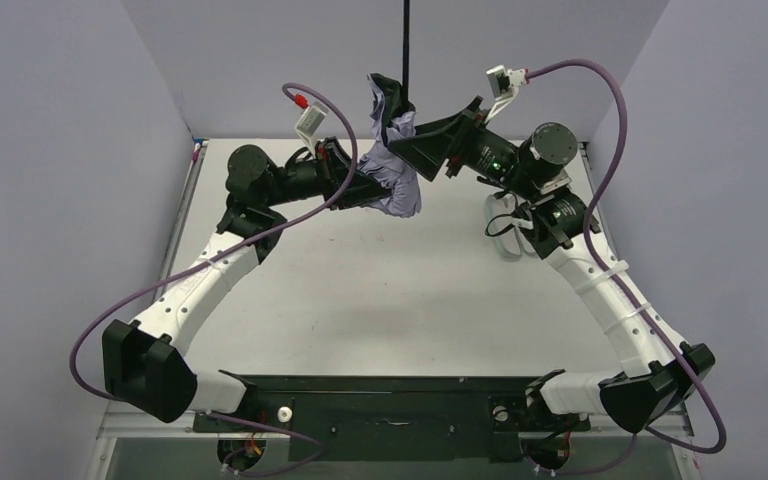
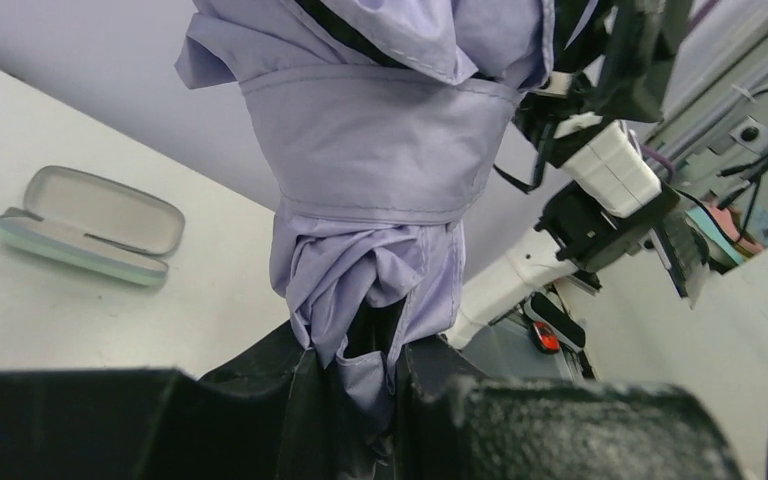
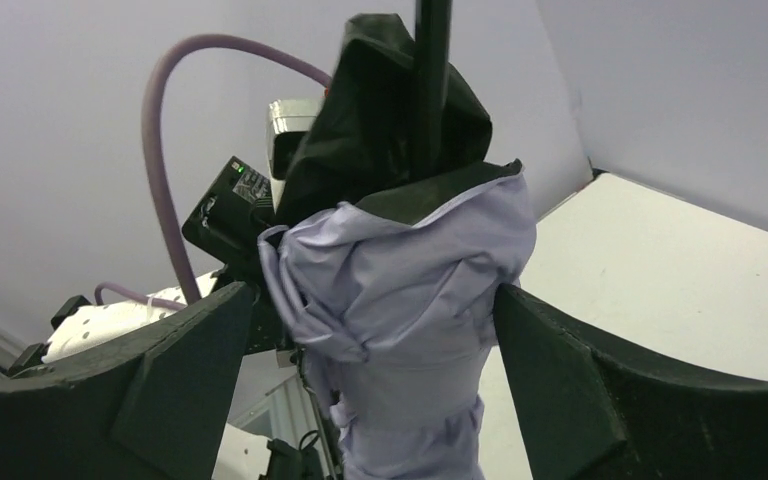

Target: Open the umbrella

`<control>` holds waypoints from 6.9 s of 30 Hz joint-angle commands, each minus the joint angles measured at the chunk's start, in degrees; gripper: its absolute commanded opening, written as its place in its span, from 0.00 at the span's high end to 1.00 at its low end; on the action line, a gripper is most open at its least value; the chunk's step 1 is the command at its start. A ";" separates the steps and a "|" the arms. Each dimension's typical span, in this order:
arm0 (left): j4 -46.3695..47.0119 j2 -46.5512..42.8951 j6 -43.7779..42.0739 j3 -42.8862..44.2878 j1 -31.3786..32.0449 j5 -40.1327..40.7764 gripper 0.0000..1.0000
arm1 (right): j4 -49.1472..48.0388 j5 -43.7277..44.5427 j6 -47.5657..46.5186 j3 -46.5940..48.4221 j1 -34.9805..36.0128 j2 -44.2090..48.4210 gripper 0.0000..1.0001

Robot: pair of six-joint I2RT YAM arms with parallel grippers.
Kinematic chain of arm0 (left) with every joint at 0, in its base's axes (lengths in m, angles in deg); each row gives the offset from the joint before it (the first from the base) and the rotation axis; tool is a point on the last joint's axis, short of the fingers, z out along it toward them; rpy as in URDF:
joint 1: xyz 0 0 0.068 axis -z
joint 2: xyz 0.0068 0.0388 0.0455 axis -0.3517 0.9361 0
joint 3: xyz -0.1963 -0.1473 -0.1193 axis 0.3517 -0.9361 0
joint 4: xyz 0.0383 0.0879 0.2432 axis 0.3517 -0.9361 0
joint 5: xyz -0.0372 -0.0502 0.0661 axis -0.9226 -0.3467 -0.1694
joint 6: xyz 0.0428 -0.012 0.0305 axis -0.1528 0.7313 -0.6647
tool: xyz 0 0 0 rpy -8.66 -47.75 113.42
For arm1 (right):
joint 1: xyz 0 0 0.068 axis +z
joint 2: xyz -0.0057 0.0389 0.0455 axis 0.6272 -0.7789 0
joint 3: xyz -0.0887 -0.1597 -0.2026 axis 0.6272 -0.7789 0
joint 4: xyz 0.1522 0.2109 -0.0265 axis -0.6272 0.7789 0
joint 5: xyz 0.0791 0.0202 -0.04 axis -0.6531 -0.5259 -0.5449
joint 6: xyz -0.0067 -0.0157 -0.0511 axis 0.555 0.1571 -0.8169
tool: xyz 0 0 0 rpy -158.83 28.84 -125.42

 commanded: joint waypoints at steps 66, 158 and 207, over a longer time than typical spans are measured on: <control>-32.49 -8.26 -59.71 8.22 16.27 36.86 1.00 | 11.53 33.59 -6.52 1.45 11.32 -1.37 1.00; -28.54 -5.20 -54.93 8.53 17.12 45.80 0.69 | 9.77 28.46 -3.74 -4.76 10.03 0.45 1.00; -17.01 -1.82 -19.53 6.77 8.55 29.64 0.34 | 6.83 26.24 -4.48 -6.57 10.90 1.50 1.00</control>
